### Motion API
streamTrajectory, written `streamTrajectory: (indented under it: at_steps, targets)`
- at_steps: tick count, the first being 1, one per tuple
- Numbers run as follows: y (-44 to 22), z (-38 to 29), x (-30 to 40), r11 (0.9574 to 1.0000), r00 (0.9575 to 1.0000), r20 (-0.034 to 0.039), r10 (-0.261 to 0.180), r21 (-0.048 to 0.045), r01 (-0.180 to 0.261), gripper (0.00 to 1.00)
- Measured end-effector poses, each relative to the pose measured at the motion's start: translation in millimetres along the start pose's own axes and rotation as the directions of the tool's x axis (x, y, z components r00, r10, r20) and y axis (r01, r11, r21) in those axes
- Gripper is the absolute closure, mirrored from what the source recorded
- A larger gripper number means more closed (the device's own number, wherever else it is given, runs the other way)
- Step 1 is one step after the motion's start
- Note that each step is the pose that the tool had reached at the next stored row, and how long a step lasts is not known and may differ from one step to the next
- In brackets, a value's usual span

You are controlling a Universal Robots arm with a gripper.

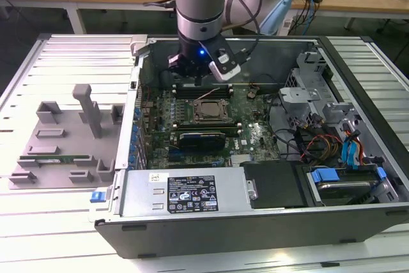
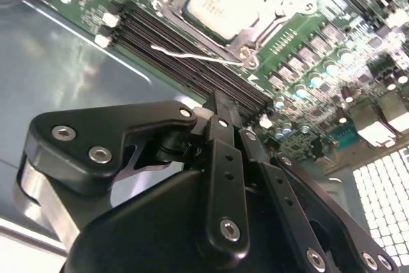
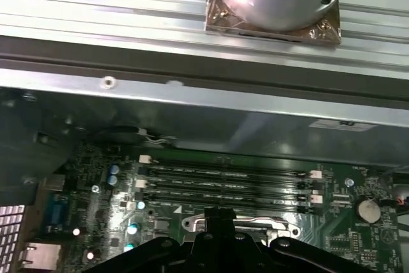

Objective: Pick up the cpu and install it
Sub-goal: 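Install the first cpu locking lever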

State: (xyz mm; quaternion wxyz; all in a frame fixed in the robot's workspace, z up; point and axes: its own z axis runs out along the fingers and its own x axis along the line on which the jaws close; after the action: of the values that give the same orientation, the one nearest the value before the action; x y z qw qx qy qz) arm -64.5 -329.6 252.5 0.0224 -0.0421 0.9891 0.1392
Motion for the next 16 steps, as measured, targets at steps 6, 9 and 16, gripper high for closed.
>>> streamTrajectory:
  at_steps: [6, 9, 16]
  targets:
    - [-1.5, 0.6, -9.2, 1.0, 1.0, -0.0055, 0.002, -0.0005, -0.002, 0.89]
    - [-2.6, 4.6, -9.2, 0.9998, 0.9999, -0.0053, 0.012, 0.013, -0.012, 0.89]
    - [-6.7, 18.4, -9.9, 0.9965, 0.9968, 0.0129, 0.078, 0.0291, -0.079, 0.89]
